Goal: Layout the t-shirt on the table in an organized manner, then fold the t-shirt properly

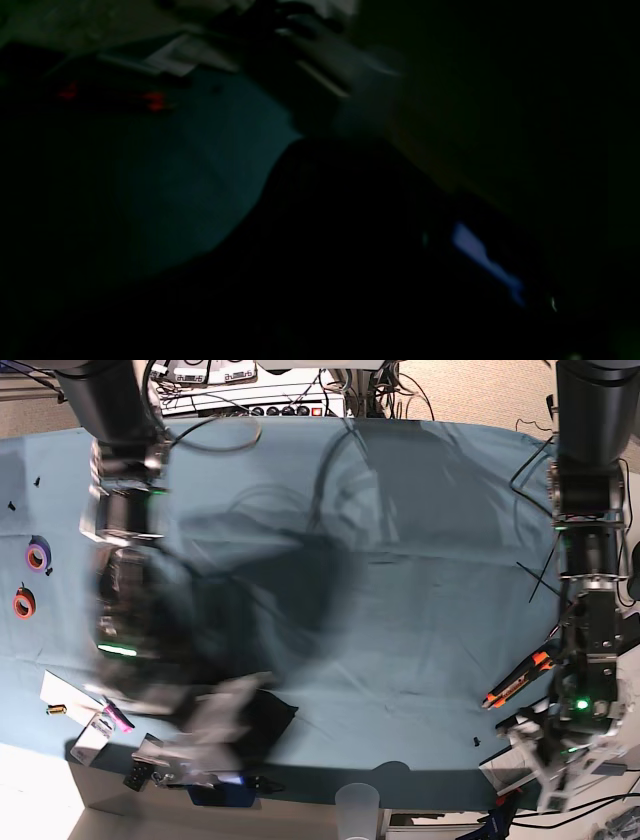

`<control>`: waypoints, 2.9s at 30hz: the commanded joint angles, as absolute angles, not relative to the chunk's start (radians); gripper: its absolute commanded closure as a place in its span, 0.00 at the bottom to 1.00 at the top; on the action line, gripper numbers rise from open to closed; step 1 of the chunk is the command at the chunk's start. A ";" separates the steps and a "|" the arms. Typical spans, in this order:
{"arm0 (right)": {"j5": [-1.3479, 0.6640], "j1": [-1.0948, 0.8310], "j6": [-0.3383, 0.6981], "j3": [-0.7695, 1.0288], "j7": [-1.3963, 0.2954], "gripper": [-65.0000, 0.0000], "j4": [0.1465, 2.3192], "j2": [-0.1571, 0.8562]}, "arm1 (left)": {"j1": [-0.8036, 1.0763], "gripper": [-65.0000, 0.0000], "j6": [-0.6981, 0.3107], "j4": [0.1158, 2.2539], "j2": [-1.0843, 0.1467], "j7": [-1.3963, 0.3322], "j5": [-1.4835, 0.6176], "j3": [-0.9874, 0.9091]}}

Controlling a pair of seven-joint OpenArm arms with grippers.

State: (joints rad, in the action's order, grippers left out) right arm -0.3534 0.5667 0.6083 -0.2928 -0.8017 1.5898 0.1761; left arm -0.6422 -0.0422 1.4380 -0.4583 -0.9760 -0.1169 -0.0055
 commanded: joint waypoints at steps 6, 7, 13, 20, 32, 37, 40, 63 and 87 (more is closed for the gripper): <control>-0.286 0.626 0.534 -0.361 -0.732 1.00 1.609 0.052 | -0.675 1.00 -0.035 1.453 -0.614 -0.955 -0.105 -0.012; -0.272 0.626 0.534 -0.361 -0.733 1.00 1.609 0.033 | -0.675 1.00 -0.035 1.453 -0.638 -0.957 -0.109 -0.012; -0.261 0.626 0.622 -0.361 -0.746 0.80 1.609 -0.014 | -0.673 1.00 -0.035 1.453 -0.732 -0.962 -0.135 -0.012; -0.281 0.626 0.619 -0.360 -0.756 0.60 1.610 -0.014 | -0.670 1.00 -0.035 1.453 -0.745 -0.962 -0.135 -0.012; -0.197 0.625 0.504 -0.080 -0.973 0.60 1.610 0.027 | -0.624 1.00 -0.175 1.454 -0.636 -0.975 -0.452 -0.010; -0.208 0.623 0.515 0.173 -1.063 0.60 1.610 0.101 | -0.601 1.00 -0.249 1.456 -0.462 -0.980 -0.525 -0.009; -0.258 0.593 0.535 0.277 -1.097 0.60 1.610 0.158 | -0.595 1.00 -0.253 1.460 -0.361 -0.980 -0.525 -0.009; -0.353 0.346 0.535 0.756 -1.117 0.60 1.610 0.459 | -0.448 1.00 -0.270 1.460 -0.006 -0.775 -0.072 0.588; -0.404 0.346 0.535 0.760 -1.141 0.60 1.610 0.498 | -0.443 0.54 -0.111 1.284 0.003 -0.582 0.427 1.005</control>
State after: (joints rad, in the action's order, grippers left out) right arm -0.3946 0.3267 0.5381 0.7582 -1.1641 1.5925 0.4706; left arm -0.4217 -0.1238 1.2675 -0.0139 -0.5961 0.4122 1.0088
